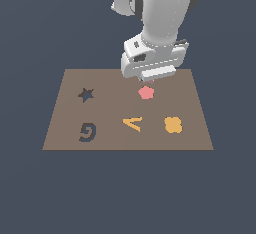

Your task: Insert a designated object into the corresponding slot on a board.

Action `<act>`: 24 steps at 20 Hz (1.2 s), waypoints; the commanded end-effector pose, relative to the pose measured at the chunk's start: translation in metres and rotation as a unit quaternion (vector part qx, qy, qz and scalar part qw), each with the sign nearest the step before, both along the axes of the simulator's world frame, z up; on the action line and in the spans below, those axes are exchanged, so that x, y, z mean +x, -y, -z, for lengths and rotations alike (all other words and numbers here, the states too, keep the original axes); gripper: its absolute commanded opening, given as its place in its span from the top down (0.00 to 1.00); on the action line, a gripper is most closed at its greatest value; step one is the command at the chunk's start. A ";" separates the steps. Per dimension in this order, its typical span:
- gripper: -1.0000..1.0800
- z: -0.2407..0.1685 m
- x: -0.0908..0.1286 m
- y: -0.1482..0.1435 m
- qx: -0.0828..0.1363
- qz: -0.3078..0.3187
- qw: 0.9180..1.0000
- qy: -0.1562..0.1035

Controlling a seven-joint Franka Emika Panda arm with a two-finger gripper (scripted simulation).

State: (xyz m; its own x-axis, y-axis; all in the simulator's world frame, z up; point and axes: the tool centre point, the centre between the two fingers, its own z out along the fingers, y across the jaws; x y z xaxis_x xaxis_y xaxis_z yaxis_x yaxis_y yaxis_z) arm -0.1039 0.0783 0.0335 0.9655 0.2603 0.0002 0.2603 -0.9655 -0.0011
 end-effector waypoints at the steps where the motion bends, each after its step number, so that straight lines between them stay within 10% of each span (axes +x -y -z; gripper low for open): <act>1: 1.00 -0.001 0.000 0.020 0.000 -0.023 1.000 0.000; 24: 1.00 -0.006 0.045 0.192 0.000 -0.227 0.974 0.000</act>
